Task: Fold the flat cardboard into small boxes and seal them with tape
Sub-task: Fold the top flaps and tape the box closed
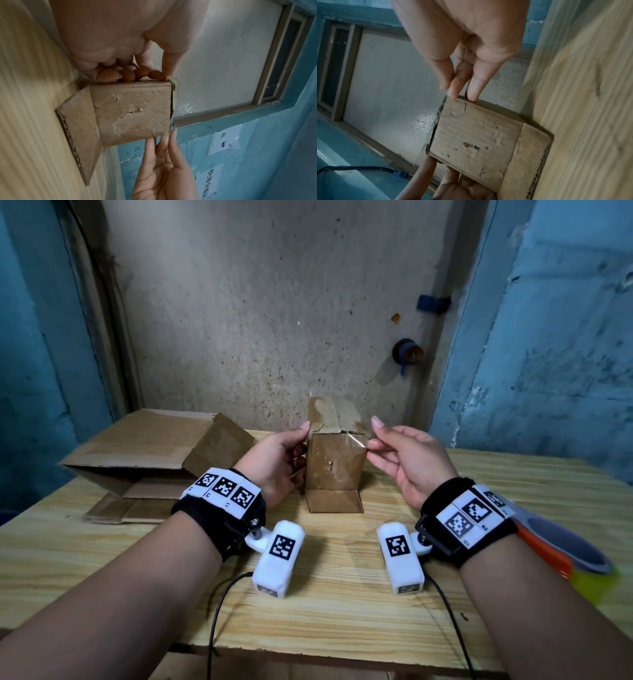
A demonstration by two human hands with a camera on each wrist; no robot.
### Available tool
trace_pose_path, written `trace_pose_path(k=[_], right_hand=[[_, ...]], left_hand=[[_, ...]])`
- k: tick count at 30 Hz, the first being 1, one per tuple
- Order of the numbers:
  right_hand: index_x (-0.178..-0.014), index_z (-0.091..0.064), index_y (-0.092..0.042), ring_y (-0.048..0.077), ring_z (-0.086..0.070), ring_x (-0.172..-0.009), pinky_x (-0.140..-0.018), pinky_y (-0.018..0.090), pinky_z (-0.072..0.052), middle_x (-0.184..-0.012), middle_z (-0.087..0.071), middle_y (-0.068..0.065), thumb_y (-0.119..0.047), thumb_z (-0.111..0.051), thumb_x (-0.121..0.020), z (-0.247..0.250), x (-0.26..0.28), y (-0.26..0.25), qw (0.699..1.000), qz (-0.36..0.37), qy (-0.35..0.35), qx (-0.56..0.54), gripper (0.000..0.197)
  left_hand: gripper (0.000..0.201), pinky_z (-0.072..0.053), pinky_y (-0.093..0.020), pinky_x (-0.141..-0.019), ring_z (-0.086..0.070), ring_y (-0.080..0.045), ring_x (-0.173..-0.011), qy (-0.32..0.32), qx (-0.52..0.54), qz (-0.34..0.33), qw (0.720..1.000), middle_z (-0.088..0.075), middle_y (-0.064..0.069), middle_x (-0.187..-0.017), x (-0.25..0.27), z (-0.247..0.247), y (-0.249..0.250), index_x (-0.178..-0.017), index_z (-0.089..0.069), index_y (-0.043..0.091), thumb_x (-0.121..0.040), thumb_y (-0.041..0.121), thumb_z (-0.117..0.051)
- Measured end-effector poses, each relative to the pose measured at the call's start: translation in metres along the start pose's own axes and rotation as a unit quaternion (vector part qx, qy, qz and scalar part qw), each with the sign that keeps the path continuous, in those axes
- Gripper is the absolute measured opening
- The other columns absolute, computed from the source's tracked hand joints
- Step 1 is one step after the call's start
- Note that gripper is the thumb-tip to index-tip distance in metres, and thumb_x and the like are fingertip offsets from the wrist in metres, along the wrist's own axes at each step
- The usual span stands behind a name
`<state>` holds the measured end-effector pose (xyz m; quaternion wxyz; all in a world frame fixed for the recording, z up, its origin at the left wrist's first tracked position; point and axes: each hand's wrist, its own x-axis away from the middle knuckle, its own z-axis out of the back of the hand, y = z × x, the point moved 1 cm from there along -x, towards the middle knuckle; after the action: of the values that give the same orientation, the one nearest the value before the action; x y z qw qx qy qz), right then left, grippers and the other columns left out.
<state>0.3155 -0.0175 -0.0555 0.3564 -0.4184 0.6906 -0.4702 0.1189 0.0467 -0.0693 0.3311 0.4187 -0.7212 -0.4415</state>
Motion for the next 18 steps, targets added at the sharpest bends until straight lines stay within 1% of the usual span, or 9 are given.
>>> trace_pose_path(k=[3,5,7,9,12,16,18], right_hand=[[-0.097,-0.072,-0.003,0.014,-0.074,-0.080,-0.073,0.027,-0.063,-0.084,-0.075,0.009,-0.016,-0.079,-0.090,-0.0013,0.0009,-0.0001,1.000,0.002,0.006,0.000,0.016],[-0.102,-0.072,0.001,0.015,-0.074,-0.081,-0.072,0.027,-0.063,-0.084,-0.075,0.009,-0.014,-0.078,-0.090,-0.0009,0.0019,-0.0001,1.000,0.006,0.011,-0.005,0.020],[-0.110,-0.071,0.004,0.017,-0.073,-0.084,-0.073,0.029,-0.064,-0.084,-0.076,0.008,-0.014,-0.079,-0.090,-0.0007,0.0018,0.0001,1.000,0.012,0.018,-0.009,0.028],[-0.113,-0.071,0.005,0.019,-0.073,-0.088,-0.074,0.029,-0.064,-0.085,-0.077,0.007,-0.013,-0.079,-0.089,-0.0015,0.0022,0.0000,1.000,0.016,0.021,-0.015,0.032],[-0.107,-0.073,0.002,0.020,-0.072,-0.092,-0.078,0.031,-0.065,-0.086,-0.076,0.007,-0.014,-0.079,-0.090,-0.0030,0.0030,0.0001,1.000,0.016,0.018,-0.018,0.024],[-0.107,-0.070,0.003,0.021,-0.073,-0.097,-0.082,0.032,-0.065,-0.090,-0.076,0.008,-0.015,-0.078,-0.091,-0.0023,0.0024,-0.0009,1.000,0.016,0.010,-0.017,0.026],[-0.103,-0.071,0.001,0.022,-0.073,-0.098,-0.084,0.033,-0.065,-0.091,-0.075,0.009,-0.015,-0.077,-0.091,-0.0031,0.0023,-0.0009,1.000,0.015,0.005,-0.016,0.021]], left_hand=[[0.020,-0.033,-0.027,-0.059,-0.047,-0.011,-0.060,-0.004,0.006,0.007,1.000,-0.052,0.007,-0.067,-0.0001,0.0024,-0.0009,-0.079,-0.062,0.024,-0.094,0.037,-0.064],[0.023,-0.032,-0.028,-0.058,-0.046,-0.011,-0.060,-0.007,0.004,0.009,1.000,-0.052,0.007,-0.066,-0.0010,0.0030,-0.0014,-0.076,-0.062,0.024,-0.094,0.036,-0.064],[0.025,-0.029,-0.027,-0.058,-0.042,-0.011,-0.059,-0.013,0.004,0.007,1.000,-0.050,0.007,-0.065,-0.0022,0.0032,-0.0023,-0.073,-0.063,0.023,-0.094,0.036,-0.064],[0.023,-0.026,-0.027,-0.059,-0.040,-0.011,-0.059,-0.016,0.007,0.005,1.000,-0.047,0.007,-0.065,-0.0035,0.0044,-0.0032,-0.075,-0.061,0.024,-0.094,0.037,-0.064],[0.021,-0.026,-0.026,-0.060,-0.038,-0.010,-0.060,-0.015,0.014,0.007,1.000,-0.043,0.007,-0.068,-0.0060,0.0066,-0.0047,-0.078,-0.059,0.024,-0.091,0.039,-0.067],[0.025,-0.027,-0.026,-0.061,-0.038,-0.011,-0.060,-0.014,0.027,0.008,1.000,-0.042,0.006,-0.067,-0.0076,0.0065,-0.0052,-0.074,-0.056,0.024,-0.092,0.037,-0.067],[0.025,-0.026,-0.026,-0.061,-0.038,-0.011,-0.060,-0.013,0.032,0.005,0.999,-0.042,0.006,-0.067,-0.0087,0.0073,-0.0055,-0.073,-0.056,0.024,-0.092,0.037,-0.067]])
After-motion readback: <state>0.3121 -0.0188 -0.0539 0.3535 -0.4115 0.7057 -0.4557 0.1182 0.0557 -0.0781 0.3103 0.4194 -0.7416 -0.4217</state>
